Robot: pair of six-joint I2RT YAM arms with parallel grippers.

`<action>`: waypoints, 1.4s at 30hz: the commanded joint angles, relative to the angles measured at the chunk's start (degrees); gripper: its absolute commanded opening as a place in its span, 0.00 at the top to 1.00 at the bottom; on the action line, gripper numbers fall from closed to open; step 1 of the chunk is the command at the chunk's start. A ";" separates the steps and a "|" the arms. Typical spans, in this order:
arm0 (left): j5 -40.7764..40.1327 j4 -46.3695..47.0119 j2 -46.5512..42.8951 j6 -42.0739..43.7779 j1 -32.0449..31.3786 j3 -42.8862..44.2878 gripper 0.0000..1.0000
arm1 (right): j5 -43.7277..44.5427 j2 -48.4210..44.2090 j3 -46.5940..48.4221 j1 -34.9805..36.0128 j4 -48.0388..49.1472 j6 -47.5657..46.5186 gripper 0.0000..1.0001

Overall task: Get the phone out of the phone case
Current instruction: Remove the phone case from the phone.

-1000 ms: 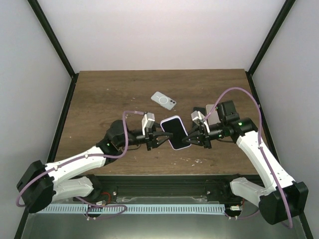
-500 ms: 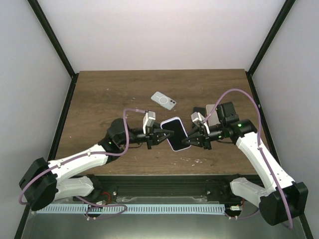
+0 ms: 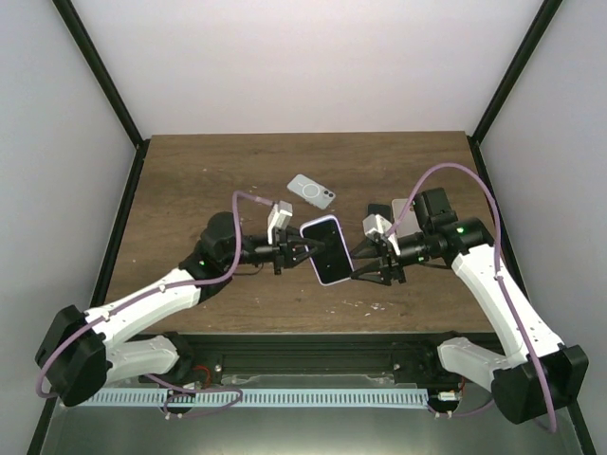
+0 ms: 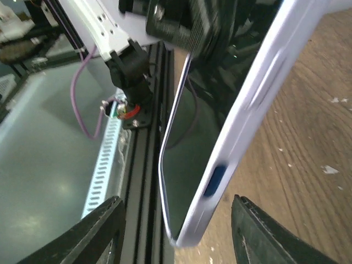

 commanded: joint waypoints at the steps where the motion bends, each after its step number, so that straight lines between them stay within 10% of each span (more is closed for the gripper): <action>1: 5.62 -0.88 -1.78 -4.07 3.23 4.34 1.00 | 7.64 -0.62 2.40 0.17 -6.09 -9.46 0.46; 27: 15.78 9.65 4.26 -13.61 5.09 6.46 1.00 | 12.61 1.65 11.98 7.67 -15.40 -10.73 0.53; 42: 24.23 11.18 9.57 -18.33 5.01 10.47 1.00 | 16.15 0.58 12.12 9.74 -11.38 -11.55 0.85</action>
